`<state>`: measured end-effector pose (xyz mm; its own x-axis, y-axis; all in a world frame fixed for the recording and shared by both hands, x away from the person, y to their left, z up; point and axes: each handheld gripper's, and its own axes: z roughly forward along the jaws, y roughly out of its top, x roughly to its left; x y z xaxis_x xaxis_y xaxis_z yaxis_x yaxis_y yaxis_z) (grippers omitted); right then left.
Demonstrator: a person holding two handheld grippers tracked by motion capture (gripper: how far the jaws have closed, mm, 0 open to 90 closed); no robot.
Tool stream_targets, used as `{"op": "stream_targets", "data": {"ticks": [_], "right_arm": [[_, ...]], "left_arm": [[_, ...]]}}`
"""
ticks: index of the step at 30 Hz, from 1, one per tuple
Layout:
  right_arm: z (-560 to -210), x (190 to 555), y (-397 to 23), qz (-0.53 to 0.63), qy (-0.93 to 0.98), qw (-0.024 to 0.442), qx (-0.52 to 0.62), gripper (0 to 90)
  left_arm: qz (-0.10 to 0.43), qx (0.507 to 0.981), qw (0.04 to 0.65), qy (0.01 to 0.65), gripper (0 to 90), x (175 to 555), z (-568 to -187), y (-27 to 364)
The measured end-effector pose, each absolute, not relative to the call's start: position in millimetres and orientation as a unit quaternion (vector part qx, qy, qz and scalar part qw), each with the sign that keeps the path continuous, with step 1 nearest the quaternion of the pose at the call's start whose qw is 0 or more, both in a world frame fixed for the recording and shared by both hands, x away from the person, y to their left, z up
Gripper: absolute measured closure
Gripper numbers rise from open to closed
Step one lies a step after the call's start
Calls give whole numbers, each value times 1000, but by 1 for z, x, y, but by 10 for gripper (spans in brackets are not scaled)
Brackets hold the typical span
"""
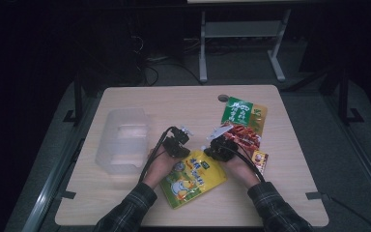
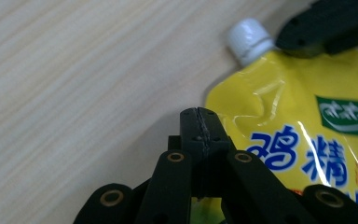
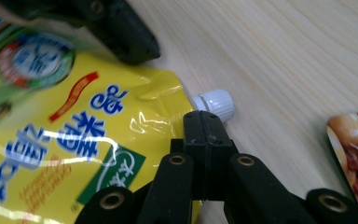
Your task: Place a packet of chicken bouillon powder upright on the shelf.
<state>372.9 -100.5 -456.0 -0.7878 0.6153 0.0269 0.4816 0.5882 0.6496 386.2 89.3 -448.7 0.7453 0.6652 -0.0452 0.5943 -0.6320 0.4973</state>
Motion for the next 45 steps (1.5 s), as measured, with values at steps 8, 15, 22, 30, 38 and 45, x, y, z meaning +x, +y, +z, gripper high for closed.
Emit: {"op": "stream_targets", "data": {"ticks": [8, 15, 22, 30, 38, 45], "right_arm": [[-458, 380, -87, 338, 883, 103, 309, 899], [-459, 377, -78, 343, 886, 96, 297, 899], [-447, 370, -84, 363, 880, 85, 293, 845], [-430, 350, -111, 376, 872, 58, 308, 638], [-426, 328, -151, 365, 867, 42, 338, 467], [-432, 325, -183, 356, 856, 39, 373, 404]], "left_arm": [[41, 910, 248, 330, 898, 372, -447, 103], [33, 909, 265, 321, 897, 356, -450, 112], [37, 892, 309, 327, 806, 345, -443, 124], [62, 897, 328, 291, 825, 322, -431, 122], [57, 902, 327, 276, 869, 323, -444, 112], [57, 918, 301, 251, 897, 321, -451, 103]]}}
